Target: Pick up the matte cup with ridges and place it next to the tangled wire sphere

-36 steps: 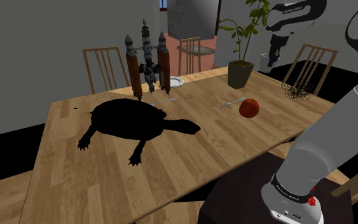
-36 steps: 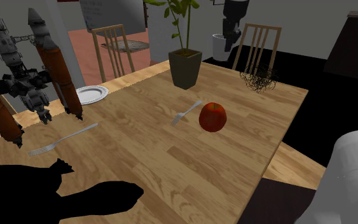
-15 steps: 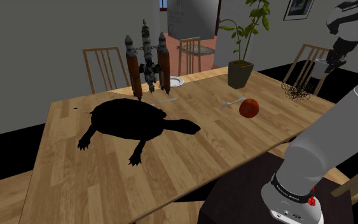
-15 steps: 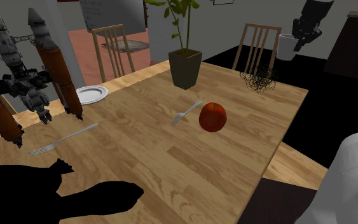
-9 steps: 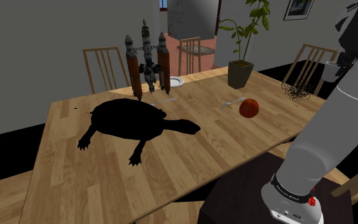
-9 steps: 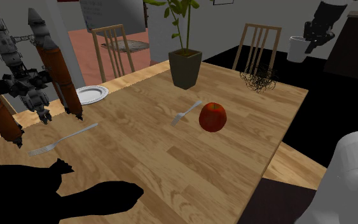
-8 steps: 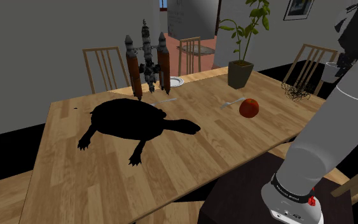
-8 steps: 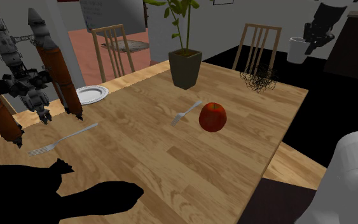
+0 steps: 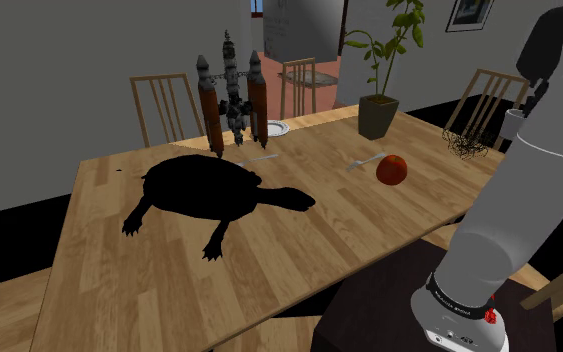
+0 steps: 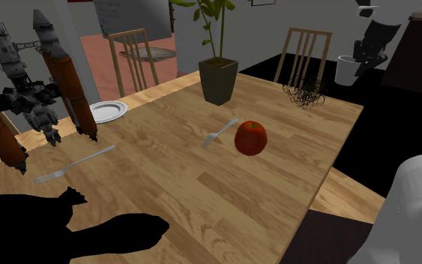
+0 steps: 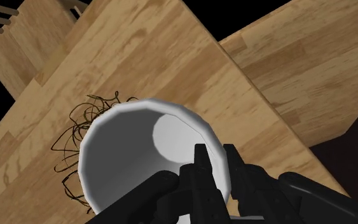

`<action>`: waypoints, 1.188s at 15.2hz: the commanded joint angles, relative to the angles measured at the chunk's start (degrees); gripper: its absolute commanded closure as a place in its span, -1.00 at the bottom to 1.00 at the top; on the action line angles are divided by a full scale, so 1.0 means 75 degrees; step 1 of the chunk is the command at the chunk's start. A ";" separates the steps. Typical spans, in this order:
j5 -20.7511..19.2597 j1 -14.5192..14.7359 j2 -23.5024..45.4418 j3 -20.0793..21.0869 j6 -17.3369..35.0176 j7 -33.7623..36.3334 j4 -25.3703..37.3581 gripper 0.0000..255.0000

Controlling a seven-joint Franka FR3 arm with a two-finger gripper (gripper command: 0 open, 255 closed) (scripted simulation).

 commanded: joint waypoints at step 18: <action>0.2269 -0.1474 0.1626 0.1212 0.1491 -0.1621 -0.1174 1.00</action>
